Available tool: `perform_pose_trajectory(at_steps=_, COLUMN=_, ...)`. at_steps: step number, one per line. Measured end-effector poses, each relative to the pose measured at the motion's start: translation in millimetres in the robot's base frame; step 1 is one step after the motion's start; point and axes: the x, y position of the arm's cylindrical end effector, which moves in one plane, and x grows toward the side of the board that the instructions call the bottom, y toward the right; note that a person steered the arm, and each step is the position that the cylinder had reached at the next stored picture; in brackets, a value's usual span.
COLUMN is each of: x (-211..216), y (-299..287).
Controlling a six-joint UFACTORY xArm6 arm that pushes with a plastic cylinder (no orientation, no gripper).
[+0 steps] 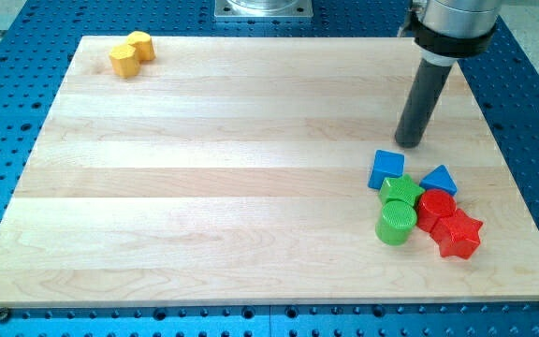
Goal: Touch the top right of red circle
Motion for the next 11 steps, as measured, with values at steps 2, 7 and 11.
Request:
perform_pose_trajectory(at_steps=2, x=18, y=80)
perform_pose_trajectory(at_steps=7, x=110, y=81)
perform_pose_trajectory(at_steps=11, x=93, y=-28)
